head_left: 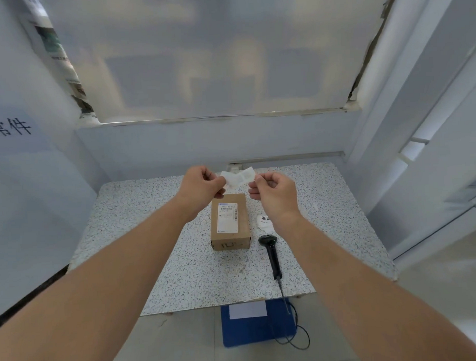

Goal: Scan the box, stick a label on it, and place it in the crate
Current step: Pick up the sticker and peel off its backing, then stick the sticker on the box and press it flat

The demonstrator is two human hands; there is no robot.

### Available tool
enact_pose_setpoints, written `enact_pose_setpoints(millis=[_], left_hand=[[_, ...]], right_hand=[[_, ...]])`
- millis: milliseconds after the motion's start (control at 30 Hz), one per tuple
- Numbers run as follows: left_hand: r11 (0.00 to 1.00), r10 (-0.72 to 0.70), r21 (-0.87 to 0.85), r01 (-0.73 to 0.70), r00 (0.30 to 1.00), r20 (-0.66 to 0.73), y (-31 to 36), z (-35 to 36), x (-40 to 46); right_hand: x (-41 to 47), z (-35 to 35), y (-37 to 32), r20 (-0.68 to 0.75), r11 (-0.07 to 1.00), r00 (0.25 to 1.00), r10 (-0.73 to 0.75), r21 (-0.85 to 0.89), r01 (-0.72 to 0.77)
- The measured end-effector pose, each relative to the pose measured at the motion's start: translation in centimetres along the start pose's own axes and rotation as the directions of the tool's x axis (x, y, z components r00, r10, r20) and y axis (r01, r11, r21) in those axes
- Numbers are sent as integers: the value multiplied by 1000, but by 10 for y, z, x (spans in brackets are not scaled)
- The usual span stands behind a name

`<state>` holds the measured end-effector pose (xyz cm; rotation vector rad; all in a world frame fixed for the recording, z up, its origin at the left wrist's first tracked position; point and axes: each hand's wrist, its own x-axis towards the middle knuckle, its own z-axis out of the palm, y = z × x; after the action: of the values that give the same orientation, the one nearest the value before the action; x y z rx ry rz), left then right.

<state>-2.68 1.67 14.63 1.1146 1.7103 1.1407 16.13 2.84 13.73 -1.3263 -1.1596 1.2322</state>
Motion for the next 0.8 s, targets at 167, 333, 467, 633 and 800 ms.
enact_pose_setpoints(millis=[167, 333, 467, 633, 800], left_hand=[[995, -90, 32, 93, 991, -103, -17, -3, 7], [971, -177, 114, 210, 953, -246, -32, -4, 14], [947, -252, 119, 300, 918, -306, -51, -5, 22], [913, -331, 124, 389, 883, -332, -82, -2, 33], [863, -402, 167, 476, 850, -340, -127, 2, 47]], right_hand=[[5, 2, 11, -58, 998, 997, 53, -16, -54], [15, 6, 21, -82, 994, 993, 87, -59, -92], [24, 12, 32, -95, 989, 990, 104, -97, -113], [34, 21, 58, -97, 976, 985, 140, -154, -153], [45, 29, 93, -85, 964, 983, 161, -202, -175]])
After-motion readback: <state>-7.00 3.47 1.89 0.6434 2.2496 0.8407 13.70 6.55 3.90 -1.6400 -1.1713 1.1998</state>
